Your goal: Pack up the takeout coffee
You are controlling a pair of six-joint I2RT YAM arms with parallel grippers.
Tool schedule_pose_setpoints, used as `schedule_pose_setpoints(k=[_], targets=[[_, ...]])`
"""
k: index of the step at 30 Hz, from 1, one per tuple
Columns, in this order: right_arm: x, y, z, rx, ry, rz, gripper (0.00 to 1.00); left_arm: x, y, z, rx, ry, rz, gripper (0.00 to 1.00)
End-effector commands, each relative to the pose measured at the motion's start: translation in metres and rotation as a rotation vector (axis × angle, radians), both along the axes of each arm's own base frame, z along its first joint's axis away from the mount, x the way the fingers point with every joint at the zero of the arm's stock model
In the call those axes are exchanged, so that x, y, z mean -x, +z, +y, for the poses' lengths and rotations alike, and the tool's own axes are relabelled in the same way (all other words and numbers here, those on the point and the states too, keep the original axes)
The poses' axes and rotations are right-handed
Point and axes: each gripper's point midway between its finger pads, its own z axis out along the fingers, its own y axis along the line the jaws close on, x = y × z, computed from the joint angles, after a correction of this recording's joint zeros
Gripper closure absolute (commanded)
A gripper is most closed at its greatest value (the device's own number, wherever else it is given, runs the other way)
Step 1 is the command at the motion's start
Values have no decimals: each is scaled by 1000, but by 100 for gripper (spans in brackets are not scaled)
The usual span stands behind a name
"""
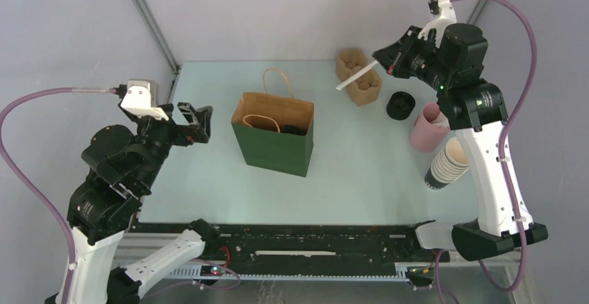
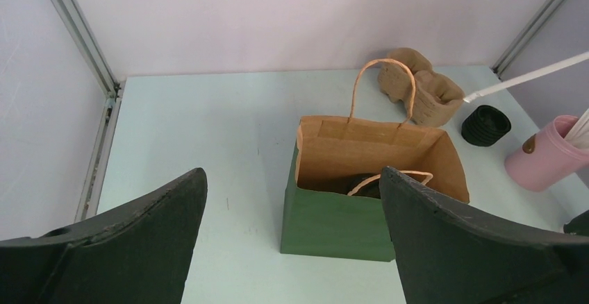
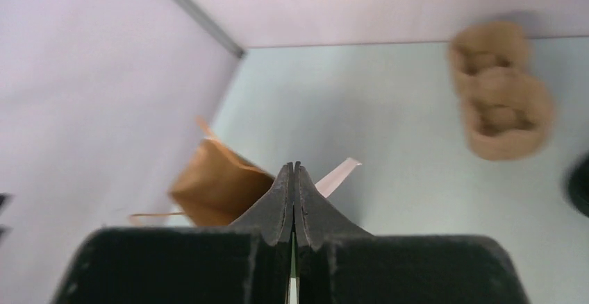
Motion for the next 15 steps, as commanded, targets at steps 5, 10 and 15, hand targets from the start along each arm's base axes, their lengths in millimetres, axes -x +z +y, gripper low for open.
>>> schedule_pose_setpoints(k=[5,10,15], targets=[[51,88,65,-310,283,-195,100,2,13,-1,91,5,-34,2],[70,99,88,-346,390,-197,100,3,10,-2,139,7,-39,2],[91,94,122,-329,514,-166,100,3,9,1,133,21,-39,2]])
